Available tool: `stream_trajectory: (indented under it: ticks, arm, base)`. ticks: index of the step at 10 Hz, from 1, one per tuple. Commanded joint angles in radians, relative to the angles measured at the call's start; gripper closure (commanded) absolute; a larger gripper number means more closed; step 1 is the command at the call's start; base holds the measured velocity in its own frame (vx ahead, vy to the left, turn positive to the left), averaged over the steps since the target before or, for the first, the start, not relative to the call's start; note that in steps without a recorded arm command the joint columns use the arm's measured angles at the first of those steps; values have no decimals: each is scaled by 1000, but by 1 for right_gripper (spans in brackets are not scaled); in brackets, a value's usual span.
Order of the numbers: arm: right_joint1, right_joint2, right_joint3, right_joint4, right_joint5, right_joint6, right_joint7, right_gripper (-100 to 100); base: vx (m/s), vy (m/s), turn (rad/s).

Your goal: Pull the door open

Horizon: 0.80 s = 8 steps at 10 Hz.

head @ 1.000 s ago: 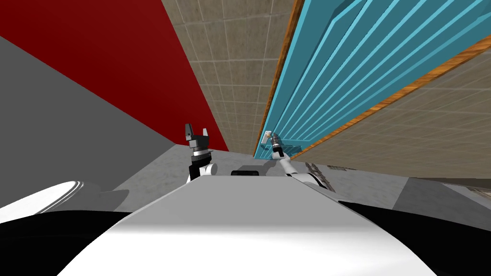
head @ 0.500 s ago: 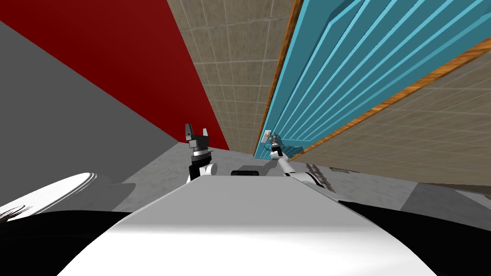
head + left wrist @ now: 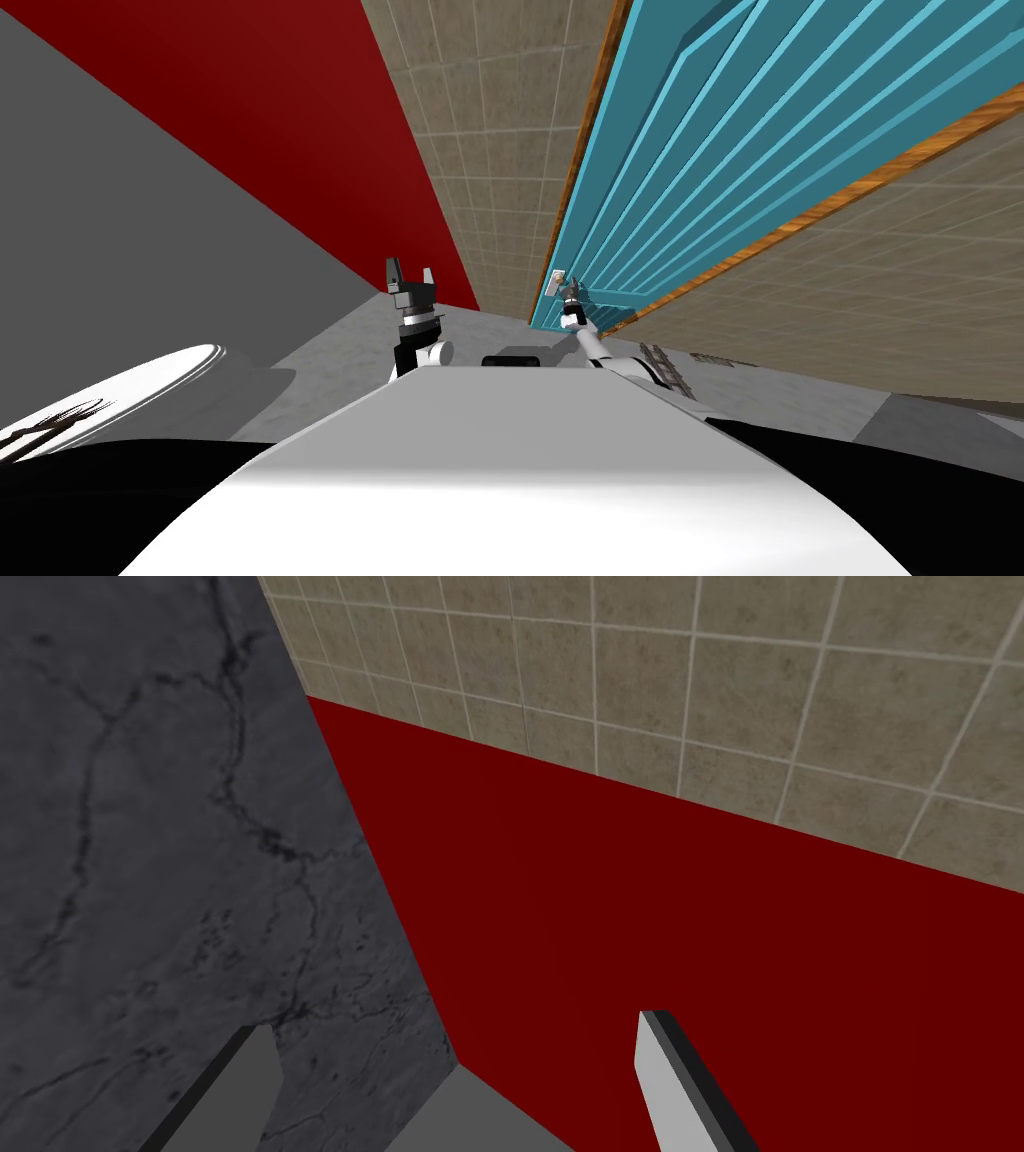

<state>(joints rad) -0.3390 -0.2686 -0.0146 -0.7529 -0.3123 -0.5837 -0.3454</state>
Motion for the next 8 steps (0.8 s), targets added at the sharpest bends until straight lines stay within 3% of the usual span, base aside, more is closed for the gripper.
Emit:
stream_trajectory:
  ticks: [1,4,5,7,8]
  arm:
    - [-6,12,-2,2,-31,5,-50,-100]
    - [-18,33,-4,6,-84,15,-127,-100]
    - [-18,33,-4,6,-84,15,-132,-100]
    - [-29,54,-6,10,-136,24,-199,-100]
    - [-29,54,-6,10,-136,24,-214,-100]
  base:
    - [-46,-30,74]
    - [-62,-42,69]
    - [-45,-39,40]
    - [-70,-35,89]
    - [-65,-36,44]
